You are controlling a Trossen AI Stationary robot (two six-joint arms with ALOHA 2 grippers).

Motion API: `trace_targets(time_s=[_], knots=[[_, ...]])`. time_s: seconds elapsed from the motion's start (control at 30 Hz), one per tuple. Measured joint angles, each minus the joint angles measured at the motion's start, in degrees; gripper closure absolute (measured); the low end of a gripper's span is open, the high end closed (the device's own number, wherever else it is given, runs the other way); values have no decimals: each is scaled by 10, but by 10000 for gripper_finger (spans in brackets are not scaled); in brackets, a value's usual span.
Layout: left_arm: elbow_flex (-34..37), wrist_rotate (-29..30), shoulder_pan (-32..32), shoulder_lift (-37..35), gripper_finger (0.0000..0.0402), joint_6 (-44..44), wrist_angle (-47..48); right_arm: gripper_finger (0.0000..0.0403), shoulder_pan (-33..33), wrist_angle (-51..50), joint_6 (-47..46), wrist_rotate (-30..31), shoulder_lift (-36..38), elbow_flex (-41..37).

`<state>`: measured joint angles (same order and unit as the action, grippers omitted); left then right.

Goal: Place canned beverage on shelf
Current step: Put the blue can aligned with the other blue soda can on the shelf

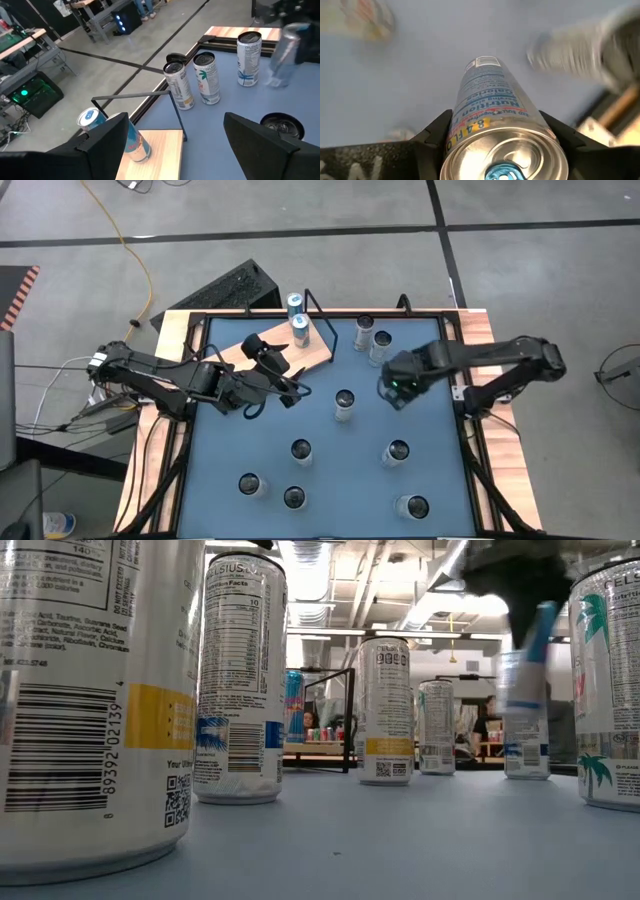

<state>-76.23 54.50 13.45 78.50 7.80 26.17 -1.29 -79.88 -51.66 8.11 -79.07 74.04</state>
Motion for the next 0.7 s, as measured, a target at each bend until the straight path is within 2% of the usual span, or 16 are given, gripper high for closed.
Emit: trace_targets(time_s=[0.2,0.4,0.7], knots=[[0,0,0,0,88,0,1,188,48,41,103,15,-70,74],[0,1,0,0,88,0,1,187,89,60,185,44,-164,185],[0,4,0,0,88,-13,6,186,118,58,254,51,-316,370]])
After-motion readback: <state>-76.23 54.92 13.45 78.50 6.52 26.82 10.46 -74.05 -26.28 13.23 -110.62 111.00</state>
